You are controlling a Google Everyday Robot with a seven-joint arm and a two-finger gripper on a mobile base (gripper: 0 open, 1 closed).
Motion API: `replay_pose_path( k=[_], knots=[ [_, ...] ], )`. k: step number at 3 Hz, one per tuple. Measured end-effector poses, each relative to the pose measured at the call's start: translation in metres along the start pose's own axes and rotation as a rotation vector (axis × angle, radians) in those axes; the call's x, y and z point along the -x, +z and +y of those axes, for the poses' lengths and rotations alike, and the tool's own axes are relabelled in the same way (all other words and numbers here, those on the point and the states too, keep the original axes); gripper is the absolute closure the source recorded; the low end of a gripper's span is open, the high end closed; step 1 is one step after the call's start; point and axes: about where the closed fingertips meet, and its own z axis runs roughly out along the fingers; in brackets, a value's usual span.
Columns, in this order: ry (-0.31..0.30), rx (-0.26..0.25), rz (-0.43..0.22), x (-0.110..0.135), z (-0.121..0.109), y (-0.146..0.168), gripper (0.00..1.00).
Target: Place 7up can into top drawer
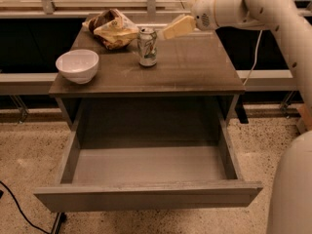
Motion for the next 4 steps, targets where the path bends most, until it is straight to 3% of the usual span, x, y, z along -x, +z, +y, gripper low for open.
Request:
replay_pose_path(
  k=[2, 4],
  knots=[
    [0.060, 0.022, 0.033, -0.024, 0.004, 0.057, 0.00],
    [0.051, 0.163, 0.049, -0.027, 0.031, 0.100, 0.45]
  ],
)
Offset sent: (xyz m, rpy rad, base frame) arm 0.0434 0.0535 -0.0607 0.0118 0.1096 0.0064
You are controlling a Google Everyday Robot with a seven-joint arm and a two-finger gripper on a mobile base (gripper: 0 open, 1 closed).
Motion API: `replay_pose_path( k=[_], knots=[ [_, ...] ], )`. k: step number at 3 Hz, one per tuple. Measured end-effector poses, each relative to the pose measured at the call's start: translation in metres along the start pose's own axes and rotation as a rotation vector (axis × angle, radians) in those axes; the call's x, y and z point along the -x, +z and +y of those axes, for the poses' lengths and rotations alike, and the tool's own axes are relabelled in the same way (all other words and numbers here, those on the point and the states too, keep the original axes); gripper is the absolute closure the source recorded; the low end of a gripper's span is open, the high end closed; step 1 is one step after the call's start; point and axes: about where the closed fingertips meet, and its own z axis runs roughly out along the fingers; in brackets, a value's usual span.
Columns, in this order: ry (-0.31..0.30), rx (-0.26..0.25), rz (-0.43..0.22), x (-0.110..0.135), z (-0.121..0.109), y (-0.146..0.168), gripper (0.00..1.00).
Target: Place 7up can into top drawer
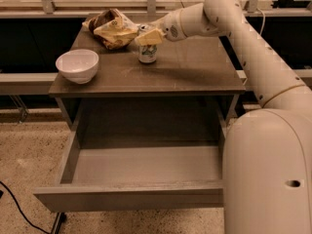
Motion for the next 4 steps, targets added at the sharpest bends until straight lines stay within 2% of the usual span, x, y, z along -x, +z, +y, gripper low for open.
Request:
replay_pose_path(
  k=[1, 2, 3, 4],
  knots=[
    [-0.128, 0.066, 0.051, 0.016, 0.015, -0.002, 0.69],
    [-0.279, 0.158, 0.087, 0.027, 0.042, -0.048, 0.91],
    [-0.346, 0.226, 0.050, 0.019, 0.082, -0.152, 1.00],
    [-0.264, 0.241, -0.051, 0.006, 0.119, -0.195, 1.00]
  ],
)
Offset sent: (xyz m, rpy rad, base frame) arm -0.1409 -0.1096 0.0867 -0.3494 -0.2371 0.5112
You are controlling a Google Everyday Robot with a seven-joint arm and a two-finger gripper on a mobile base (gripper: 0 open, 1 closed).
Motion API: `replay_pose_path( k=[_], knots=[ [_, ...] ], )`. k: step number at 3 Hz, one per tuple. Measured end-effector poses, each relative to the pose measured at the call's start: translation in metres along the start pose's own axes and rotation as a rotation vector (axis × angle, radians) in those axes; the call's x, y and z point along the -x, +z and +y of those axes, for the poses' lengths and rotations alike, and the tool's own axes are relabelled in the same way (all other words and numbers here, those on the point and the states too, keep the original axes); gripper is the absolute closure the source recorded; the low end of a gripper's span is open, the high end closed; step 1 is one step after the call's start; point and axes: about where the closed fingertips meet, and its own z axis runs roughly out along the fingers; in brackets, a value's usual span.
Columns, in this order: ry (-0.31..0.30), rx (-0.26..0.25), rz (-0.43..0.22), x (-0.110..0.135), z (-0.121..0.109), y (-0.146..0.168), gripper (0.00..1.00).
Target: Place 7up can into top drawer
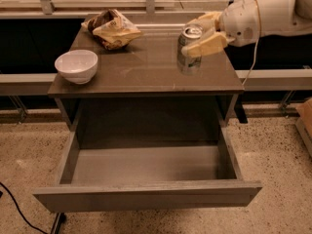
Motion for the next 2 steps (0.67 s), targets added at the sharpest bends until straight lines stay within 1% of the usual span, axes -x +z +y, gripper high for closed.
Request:
replay_pose_path(
  k=[1, 2],
  knots=[
    [0.086, 0.005, 0.018, -0.021, 0.042, -0.008, 1.00],
    [0.124, 0.042, 0.035, -0.039, 0.058, 0.004, 1.00]
  ],
)
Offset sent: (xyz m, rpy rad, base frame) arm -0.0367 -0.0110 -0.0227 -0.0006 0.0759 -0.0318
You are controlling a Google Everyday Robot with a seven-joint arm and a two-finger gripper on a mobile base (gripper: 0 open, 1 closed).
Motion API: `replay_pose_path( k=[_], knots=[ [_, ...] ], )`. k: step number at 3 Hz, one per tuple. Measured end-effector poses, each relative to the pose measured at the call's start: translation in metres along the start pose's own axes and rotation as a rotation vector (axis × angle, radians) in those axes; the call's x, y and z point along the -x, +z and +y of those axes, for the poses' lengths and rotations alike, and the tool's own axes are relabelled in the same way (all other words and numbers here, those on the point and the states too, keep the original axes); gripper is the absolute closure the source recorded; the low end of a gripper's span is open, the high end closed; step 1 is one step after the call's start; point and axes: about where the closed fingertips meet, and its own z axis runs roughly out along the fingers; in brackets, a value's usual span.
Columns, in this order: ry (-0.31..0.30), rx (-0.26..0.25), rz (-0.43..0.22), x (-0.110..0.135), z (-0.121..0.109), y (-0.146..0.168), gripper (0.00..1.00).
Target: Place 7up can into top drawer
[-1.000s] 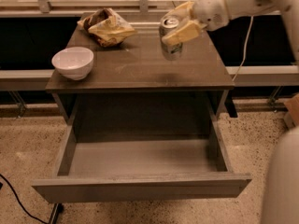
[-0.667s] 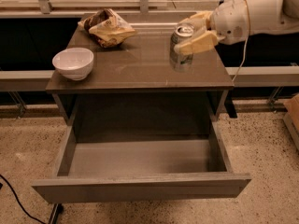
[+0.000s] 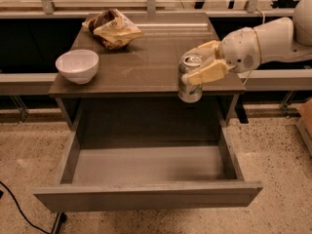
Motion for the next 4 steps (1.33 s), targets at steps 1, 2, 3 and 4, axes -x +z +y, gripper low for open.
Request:
replay_pose_path(
  k=[1, 2, 3, 4],
  knots=[
    [0.034, -0.010, -0.125, -0.018, -0.010, 0.012, 1.00],
    [0.034, -0.037, -0.266, -0.045, -0.004, 0.049, 1.00],
    [0.007, 0.006, -0.321, -0.089, 0.015, 0.117, 1.00],
    [-0.004, 0.039, -0.333, -0.113, 0.021, 0.142, 1.00]
  ],
)
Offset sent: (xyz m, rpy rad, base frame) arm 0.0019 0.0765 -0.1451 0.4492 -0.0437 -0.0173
